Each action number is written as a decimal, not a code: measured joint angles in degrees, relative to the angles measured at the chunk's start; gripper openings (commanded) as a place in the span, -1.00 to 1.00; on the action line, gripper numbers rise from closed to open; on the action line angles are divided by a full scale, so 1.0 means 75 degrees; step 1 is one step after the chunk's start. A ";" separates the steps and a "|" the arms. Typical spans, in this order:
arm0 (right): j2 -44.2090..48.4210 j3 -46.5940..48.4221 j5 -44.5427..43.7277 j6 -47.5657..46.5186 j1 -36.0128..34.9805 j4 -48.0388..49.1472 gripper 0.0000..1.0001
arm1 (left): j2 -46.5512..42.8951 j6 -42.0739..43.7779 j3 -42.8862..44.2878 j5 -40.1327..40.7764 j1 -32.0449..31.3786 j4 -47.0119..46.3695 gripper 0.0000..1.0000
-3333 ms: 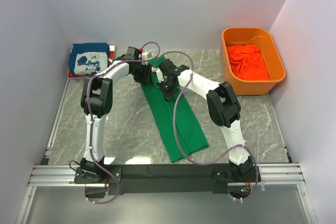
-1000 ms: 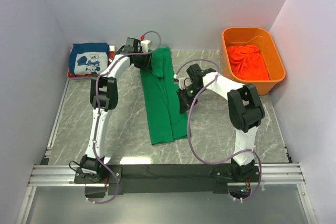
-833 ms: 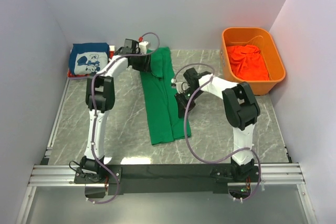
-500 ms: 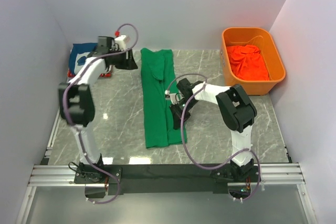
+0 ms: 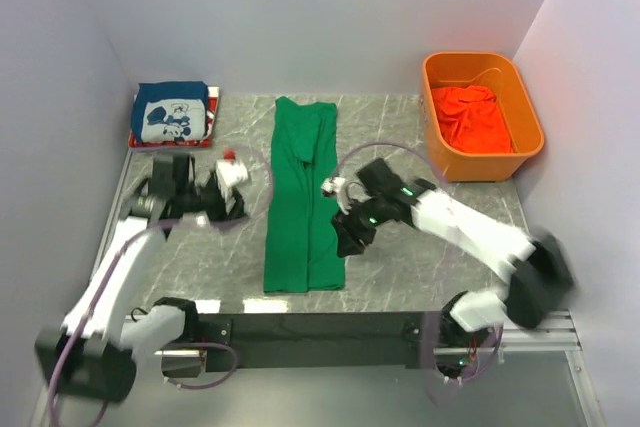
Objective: Fold and stack the t-shirts
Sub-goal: Fold the tshirt
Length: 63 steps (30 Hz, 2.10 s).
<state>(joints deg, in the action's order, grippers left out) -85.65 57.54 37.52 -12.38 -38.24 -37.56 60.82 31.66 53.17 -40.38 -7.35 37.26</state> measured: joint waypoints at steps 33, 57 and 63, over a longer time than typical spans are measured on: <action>0.1973 -0.3946 -0.3777 -0.4444 -0.4194 0.4068 -0.07 | -0.0055 0.3812 -0.3853 0.1443 -0.5525 -0.1518 -0.10; 0.2127 -0.3660 -0.4628 -0.4436 -0.4296 0.4036 -1.00 | -0.0420 0.3389 -0.3652 0.1416 -0.5260 -0.1542 -0.99; 0.2232 -0.3587 -0.4456 -0.4473 -0.3701 0.3993 -1.00 | -0.0076 0.3372 -0.2806 0.1035 -0.4182 -0.1332 -0.99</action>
<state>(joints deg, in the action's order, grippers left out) -68.90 30.63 4.10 -45.93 -66.00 -7.62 60.25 56.95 32.12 -32.62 -38.72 27.27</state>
